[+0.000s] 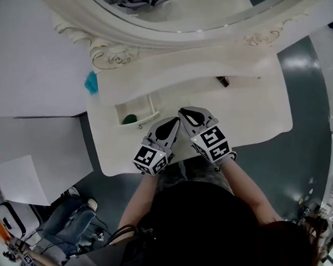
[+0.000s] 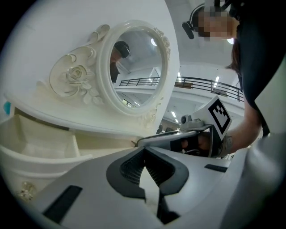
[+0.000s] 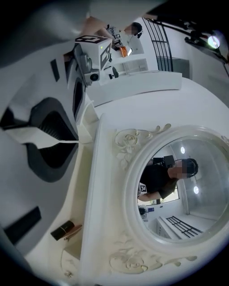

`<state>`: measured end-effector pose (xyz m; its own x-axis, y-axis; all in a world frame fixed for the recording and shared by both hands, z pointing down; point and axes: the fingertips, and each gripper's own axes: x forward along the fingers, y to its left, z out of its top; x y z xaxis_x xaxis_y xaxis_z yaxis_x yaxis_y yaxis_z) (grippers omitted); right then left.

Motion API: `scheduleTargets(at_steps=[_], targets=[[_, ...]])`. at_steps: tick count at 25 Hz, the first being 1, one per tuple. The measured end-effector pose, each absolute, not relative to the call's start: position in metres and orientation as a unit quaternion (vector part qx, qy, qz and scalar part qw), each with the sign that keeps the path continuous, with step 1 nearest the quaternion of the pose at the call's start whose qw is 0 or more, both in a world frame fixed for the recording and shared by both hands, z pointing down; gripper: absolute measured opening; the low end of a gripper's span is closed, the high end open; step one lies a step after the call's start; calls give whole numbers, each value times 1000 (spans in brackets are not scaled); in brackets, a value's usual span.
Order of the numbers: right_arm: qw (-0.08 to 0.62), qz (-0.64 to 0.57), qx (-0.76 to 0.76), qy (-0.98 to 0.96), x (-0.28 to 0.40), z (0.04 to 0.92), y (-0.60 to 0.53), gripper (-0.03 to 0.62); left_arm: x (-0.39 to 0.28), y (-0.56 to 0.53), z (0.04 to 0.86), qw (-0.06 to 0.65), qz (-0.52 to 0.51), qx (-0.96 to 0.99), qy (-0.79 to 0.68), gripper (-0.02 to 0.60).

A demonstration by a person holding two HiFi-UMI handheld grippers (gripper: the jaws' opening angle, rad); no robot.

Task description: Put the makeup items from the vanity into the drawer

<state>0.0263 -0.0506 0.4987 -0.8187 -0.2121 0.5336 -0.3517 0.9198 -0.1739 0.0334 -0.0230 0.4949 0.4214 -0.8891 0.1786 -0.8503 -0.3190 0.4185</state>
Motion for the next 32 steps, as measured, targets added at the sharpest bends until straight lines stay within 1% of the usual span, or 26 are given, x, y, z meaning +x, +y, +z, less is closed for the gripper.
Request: scheduleTargets(at_steps=[16, 25, 32], targets=[[260, 154, 199, -932, 123, 513, -101, 32, 117, -83, 508, 246, -41, 828, -503, 13], [268, 162, 202, -928, 152, 527, -125, 32, 143, -111, 520, 259, -41, 822, -506, 14], [281, 160, 209, -923, 163, 542, -152, 32, 148, -132, 529, 259, -33, 811, -523, 12]])
